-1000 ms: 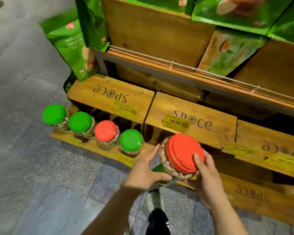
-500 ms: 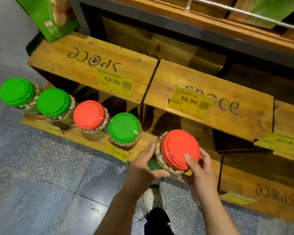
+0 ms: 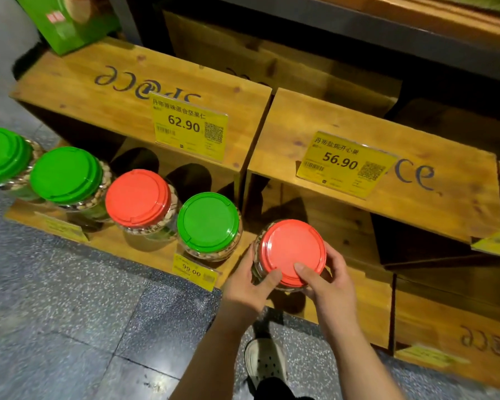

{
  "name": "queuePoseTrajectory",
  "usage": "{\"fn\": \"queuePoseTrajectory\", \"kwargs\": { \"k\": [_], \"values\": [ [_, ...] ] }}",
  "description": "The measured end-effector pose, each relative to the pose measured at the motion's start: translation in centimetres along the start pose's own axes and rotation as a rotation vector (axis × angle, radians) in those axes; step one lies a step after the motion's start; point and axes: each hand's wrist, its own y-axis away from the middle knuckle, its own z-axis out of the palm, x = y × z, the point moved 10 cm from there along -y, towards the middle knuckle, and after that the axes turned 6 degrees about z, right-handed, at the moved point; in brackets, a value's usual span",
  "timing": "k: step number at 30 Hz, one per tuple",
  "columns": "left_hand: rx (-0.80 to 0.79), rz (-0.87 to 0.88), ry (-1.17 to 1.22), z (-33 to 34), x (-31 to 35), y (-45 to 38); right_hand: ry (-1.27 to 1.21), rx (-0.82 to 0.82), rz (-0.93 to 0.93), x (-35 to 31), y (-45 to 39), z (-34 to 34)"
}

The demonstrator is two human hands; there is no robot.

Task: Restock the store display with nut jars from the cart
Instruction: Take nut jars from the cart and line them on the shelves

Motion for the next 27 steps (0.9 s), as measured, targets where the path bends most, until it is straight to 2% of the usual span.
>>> {"fn": "queuePoseTrajectory", "kwargs": {
  "k": [8, 14, 22, 27],
  "values": [
    [0.024, -0.062, 0.088, -1.2, -0.8, -0.3, 0.060, 0.016, 0.007, 1.6, -0.6, 1.1],
    [-0.002, -0.122, 0.032, -1.0, -1.4, -0.7, 0.040, 0.015, 0.003, 0.8, -1.0, 0.9],
    [0.018, -0.221, -0.209, -1.3, -0.7, 0.6, 0.217, -0.014, 0.051, -0.5, -0.6, 0.5],
    [-0.063, -0.291, -0.514, -1.0, 6.6, 5.1, 0.302, 0.102, 0.135, -3.1, 4.1, -1.6]
  ]
}}
